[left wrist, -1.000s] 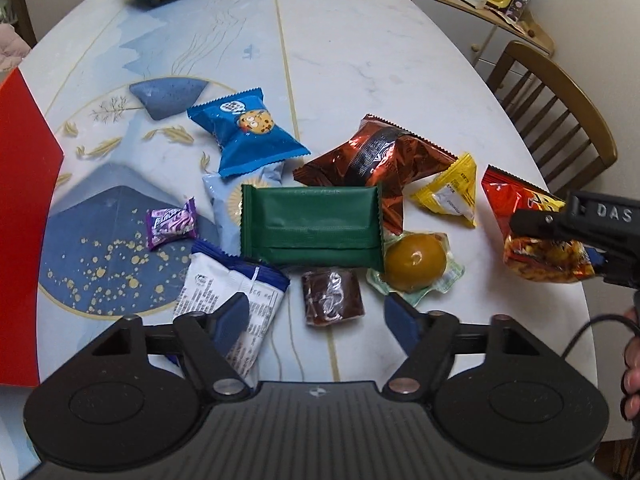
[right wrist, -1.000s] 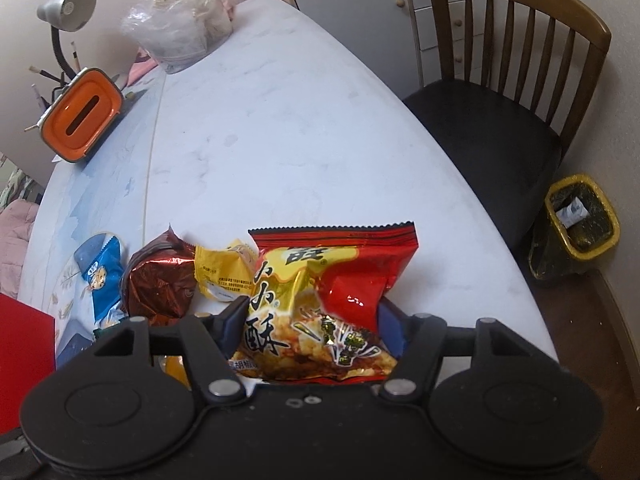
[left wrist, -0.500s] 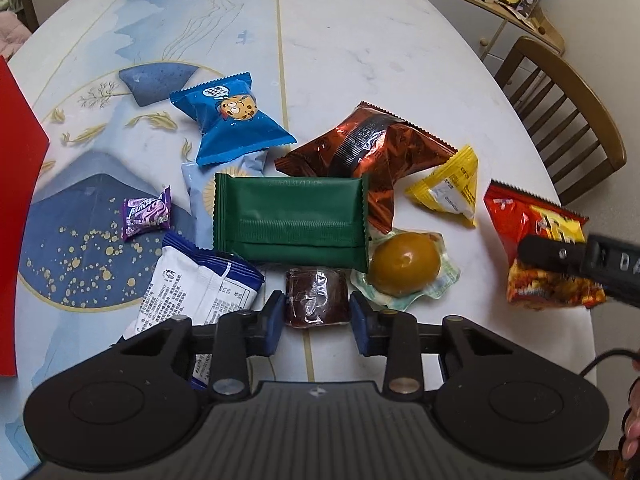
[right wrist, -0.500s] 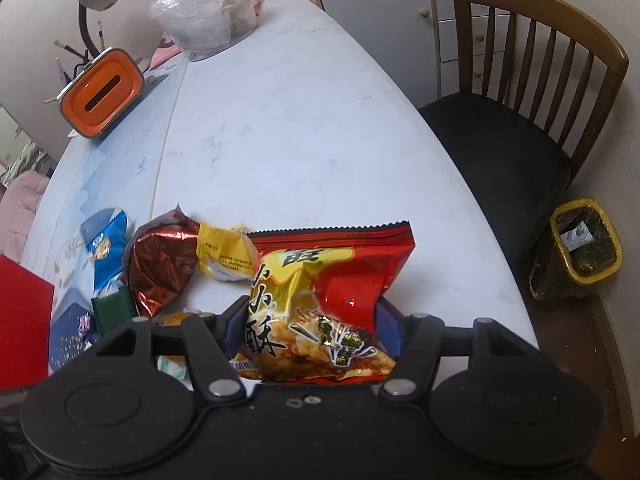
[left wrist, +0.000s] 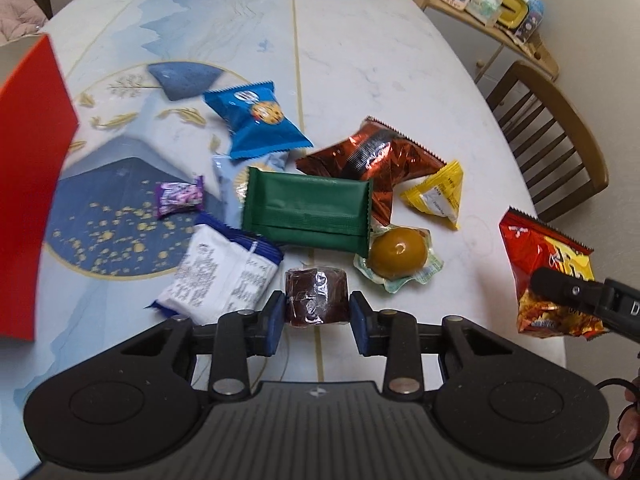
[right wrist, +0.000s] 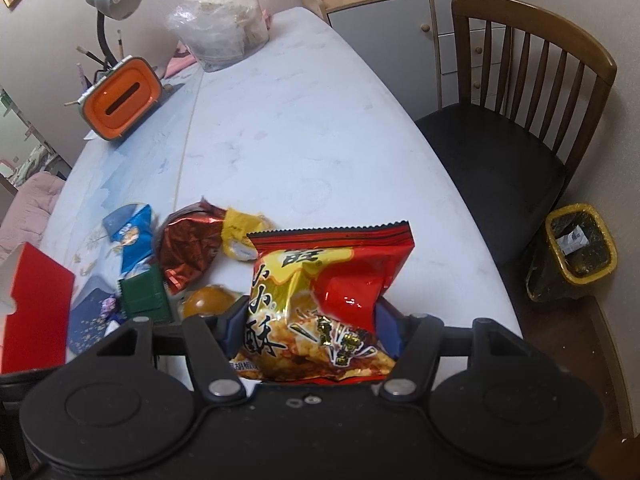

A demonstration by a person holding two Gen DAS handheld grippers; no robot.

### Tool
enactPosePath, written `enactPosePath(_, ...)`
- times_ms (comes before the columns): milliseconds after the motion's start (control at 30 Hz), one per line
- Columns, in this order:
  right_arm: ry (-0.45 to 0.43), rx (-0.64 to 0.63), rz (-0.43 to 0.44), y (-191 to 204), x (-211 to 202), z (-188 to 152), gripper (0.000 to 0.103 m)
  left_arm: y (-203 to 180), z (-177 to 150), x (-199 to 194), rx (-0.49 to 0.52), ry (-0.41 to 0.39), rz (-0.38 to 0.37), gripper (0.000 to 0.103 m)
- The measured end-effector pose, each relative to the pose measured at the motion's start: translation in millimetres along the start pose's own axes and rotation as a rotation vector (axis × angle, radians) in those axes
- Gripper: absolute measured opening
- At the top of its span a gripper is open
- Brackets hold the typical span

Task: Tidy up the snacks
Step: 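Lower the left gripper onto the brown square candy and close it, then carry the brown candy into the box and open the left gripper while the right carries the chip bag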

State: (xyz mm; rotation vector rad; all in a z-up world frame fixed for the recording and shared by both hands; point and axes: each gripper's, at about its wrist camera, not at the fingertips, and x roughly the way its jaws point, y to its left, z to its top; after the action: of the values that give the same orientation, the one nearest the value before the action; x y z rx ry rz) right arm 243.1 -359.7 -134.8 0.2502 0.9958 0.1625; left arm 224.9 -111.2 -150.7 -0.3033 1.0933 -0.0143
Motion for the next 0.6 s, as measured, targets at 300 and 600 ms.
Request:
enactPosePath(300,-0.035,-0.054,0.019,30.5,-36.8,-12.6,0.063,25.3,-6.1,-50.5,0.000,-0.059,0.012,0.034)
enactPosePath(600,-0.062,-0.131,0.088,87.5,-62.3,-21.4,0.063,65.7,-9.5,-101.2,-0.012,-0.121,0.029,0.034)
